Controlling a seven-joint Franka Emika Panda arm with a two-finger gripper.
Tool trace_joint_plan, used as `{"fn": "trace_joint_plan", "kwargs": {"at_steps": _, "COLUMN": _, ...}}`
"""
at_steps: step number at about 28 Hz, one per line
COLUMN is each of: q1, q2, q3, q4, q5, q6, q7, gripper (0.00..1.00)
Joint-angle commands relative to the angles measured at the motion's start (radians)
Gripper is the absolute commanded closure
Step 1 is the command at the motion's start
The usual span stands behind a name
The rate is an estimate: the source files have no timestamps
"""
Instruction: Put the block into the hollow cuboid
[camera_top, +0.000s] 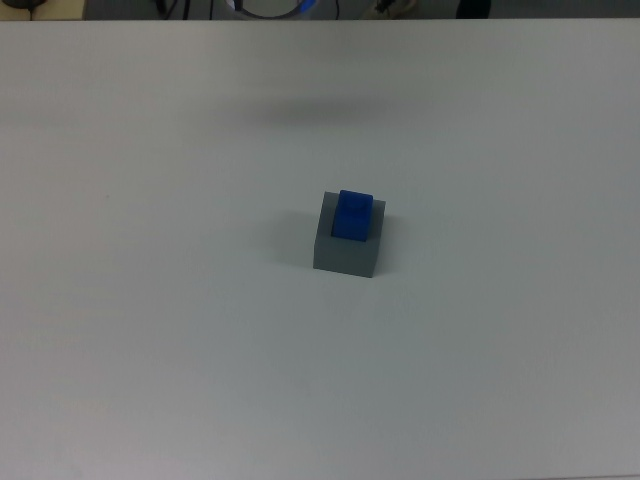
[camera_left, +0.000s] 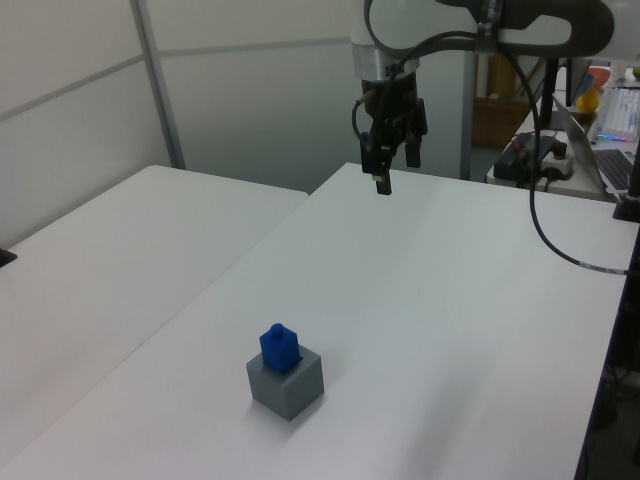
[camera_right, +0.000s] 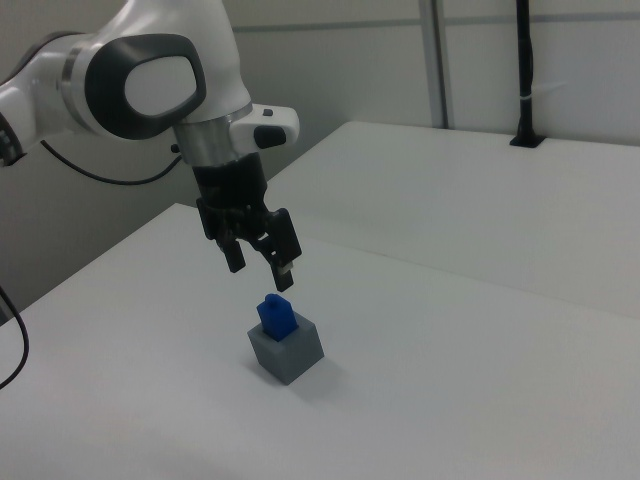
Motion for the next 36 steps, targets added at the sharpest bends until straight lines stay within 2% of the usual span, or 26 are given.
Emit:
{"fn": "trace_joint_plan", "kwargs": {"at_steps": 1, "q1": 0.006, "q2": -0.011, "q3": -0.004, "q4": -0.020, "q5": 0.015, "q6": 0.032, "q7": -0.014, "gripper": 0.00}}
{"fn": "trace_joint_plan", "kwargs": {"at_steps": 4, "q1": -0.005, "q2": -0.016, "q3": 0.003, "q4": -0.020, "q5": 0.015, "q6": 0.029, "q7": -0.015, "gripper": 0.00}}
{"fn": "trace_joint_plan", "kwargs": {"at_steps": 6, "q1": -0.020, "q2": -0.016, "q3": 0.023, "q4": -0.020, "q5": 0.015, "q6": 0.028, "q7": -0.015, "gripper": 0.00}}
{"fn": "trace_joint_plan", "kwargs": {"at_steps": 9, "q1": -0.087, "q2": -0.017, "q3": 0.101, "q4": -0.022, "q5": 0.017, "q6": 0.028, "q7": -0.015, "gripper": 0.00}}
{"fn": "trace_joint_plan", "kwargs": {"at_steps": 10, "q1": -0.132, "q2": -0.017, "q3": 0.149, "q4": -0.023, "q5": 0.018, "q6": 0.028, "q7": -0.015, "gripper": 0.00}}
{"fn": "trace_joint_plan", "kwargs": {"at_steps": 12, "q1": -0.157, "q2": -0.017, "q3": 0.175, "q4": -0.026, "q5": 0.018, "q6": 0.028, "q7": -0.012, "gripper": 0.00}}
{"fn": "trace_joint_plan", "kwargs": {"at_steps": 36, "q1": -0.155, "q2": -0.017, "q3": 0.169, "q4": -0.028, "q5": 0.031, "q6": 0.035, "q7": -0.006, "gripper": 0.00}}
